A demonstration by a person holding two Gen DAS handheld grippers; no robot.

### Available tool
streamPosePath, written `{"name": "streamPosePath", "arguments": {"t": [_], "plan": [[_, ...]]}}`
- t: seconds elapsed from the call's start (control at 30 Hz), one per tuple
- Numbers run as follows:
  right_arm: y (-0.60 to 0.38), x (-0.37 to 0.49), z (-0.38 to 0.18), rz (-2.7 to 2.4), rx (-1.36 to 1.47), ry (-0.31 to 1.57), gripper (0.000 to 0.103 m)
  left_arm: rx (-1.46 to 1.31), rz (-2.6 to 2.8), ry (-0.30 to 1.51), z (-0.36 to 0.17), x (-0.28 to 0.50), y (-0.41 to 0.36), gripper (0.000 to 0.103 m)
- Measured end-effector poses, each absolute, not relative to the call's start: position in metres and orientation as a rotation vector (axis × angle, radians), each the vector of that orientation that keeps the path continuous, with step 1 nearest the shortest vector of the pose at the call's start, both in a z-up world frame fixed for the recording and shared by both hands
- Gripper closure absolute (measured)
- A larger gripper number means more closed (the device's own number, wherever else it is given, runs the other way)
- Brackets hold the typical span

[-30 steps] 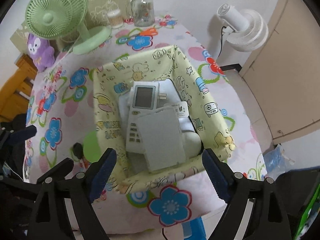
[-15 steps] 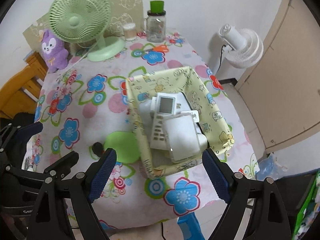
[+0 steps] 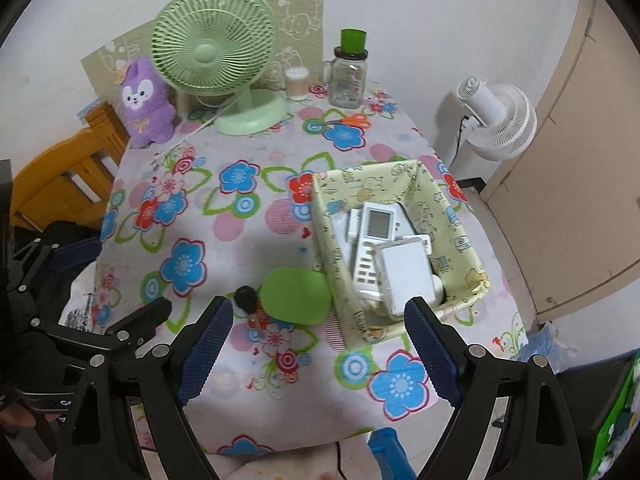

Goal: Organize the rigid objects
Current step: 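Move the left tool down to the small black object while the right tool approaches the green lid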

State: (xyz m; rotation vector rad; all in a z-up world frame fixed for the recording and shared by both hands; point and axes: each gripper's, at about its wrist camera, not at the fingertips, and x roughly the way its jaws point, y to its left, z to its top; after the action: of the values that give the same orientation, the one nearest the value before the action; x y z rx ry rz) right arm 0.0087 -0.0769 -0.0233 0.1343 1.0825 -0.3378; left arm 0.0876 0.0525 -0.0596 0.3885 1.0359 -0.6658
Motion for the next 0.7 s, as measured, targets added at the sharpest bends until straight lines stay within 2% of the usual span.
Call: {"name": "streamPosePath", "arguments": {"t": [0.33, 0.7], "plan": [[-0.061, 0.005, -0.037, -0.371, 0.151, 1.077, 0.014, 0.401, -0.669, 1.074, -0.079, 0.087, 0.06, 0.002], [-0.06, 0.005, -0.07, -0.412, 0.187, 1.062, 0.014, 0.455, -0.685, 1.145, -0.123, 0.095, 0.051, 0.002]]}}
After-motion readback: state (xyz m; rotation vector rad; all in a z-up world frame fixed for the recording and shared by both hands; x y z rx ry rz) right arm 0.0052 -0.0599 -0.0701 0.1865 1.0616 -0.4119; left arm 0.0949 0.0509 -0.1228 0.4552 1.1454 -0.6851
